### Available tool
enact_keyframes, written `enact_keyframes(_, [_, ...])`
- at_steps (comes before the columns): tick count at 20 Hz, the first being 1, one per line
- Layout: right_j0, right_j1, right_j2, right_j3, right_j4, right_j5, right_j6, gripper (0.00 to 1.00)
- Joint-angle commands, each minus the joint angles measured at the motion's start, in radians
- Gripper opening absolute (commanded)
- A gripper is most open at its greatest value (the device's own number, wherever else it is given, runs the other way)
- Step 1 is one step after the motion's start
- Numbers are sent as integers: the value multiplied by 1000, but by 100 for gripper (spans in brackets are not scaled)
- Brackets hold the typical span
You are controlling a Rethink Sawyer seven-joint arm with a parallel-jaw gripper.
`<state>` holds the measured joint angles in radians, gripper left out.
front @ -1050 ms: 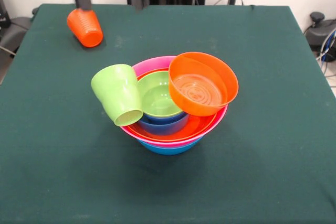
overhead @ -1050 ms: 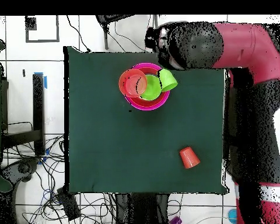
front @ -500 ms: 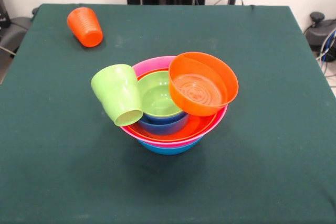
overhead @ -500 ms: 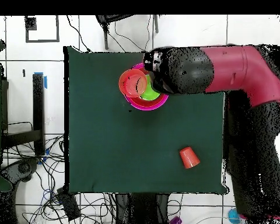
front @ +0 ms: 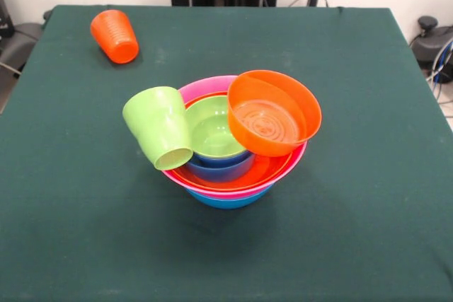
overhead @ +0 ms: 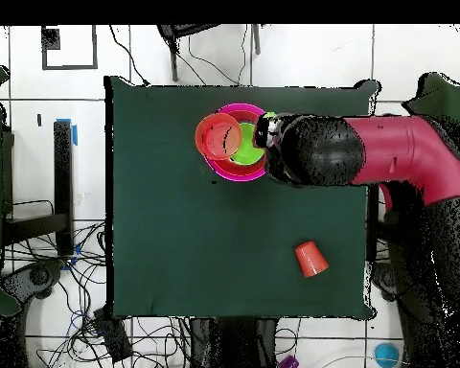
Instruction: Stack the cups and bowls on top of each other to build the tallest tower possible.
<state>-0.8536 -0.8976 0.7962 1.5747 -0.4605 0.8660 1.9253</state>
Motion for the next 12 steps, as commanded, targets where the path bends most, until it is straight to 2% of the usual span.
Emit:
enact_keyframes(1, [7,69,-69,131,-81,30,-141,100])
enact_keyframes(12, [37,180,-136,69,-135,159,-155,100])
